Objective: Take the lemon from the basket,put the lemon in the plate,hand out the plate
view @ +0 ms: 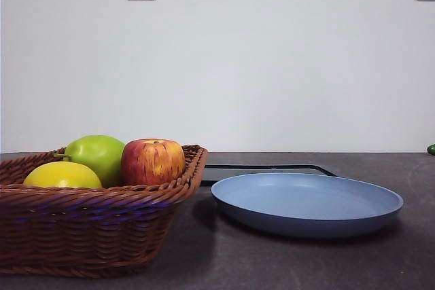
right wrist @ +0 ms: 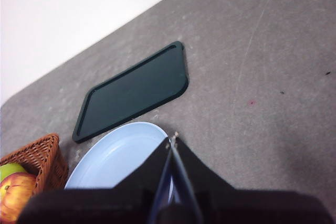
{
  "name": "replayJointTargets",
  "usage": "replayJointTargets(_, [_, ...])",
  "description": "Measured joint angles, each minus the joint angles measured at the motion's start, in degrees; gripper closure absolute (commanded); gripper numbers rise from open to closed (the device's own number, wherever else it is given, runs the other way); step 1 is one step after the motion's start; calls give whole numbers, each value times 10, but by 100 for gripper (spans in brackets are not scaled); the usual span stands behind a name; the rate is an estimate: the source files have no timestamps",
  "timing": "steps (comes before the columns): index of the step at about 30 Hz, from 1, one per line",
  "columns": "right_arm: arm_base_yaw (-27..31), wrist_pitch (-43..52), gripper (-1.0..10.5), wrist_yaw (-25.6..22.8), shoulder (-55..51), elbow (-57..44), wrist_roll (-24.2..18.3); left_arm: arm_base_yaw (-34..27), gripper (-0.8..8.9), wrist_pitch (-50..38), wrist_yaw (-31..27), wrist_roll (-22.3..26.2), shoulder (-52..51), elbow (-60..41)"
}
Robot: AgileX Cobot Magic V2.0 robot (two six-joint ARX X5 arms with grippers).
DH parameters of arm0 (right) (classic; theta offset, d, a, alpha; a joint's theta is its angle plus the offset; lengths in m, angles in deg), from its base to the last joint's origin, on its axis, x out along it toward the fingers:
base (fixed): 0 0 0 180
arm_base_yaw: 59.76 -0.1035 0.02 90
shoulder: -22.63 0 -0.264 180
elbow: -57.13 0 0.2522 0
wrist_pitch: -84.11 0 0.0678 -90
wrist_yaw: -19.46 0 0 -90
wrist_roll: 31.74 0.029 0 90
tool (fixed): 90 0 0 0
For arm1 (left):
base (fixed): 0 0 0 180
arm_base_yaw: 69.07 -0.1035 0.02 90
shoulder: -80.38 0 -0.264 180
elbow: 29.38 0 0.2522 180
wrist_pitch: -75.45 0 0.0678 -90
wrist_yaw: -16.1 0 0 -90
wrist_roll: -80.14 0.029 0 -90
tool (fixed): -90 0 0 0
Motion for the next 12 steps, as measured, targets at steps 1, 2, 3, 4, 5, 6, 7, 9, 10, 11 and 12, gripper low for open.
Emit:
replayJointTargets(1, [0,-8,941,0,17,19,-8,0,806,6,2,2,18,13])
replayJointTargets(2, [0,-13,941,0,34,35,-17,0,806,11,5,7,35,25])
replayJointTargets(3, [0,-20,941,0,54,56,-28,0,806,16,8,13,56,40])
replayJointTargets(4, [0,-29,941,0,73,75,-39,0,806,20,11,22,76,56])
replayJointTargets(5, [0,-41,941,1,94,96,-51,0,806,25,15,31,94,70])
replayJointTargets(6, [0,-51,941,5,112,114,-61,0,806,30,19,41,113,85])
replayJointTargets(7, [0,-62,941,15,135,134,-74,0,806,37,25,52,134,101])
replayJointTargets(9, [0,-84,941,37,177,172,-92,0,807,52,38,73,174,131])
replayJointTargets(10, [0,-96,941,55,203,195,-103,0,806,61,47,85,194,147])
replayJointTargets(11, [0,-103,941,66,219,208,-110,0,806,68,57,92,210,160])
replayJointTargets(12, [0,-112,941,85,242,227,-122,0,807,76,71,99,230,175])
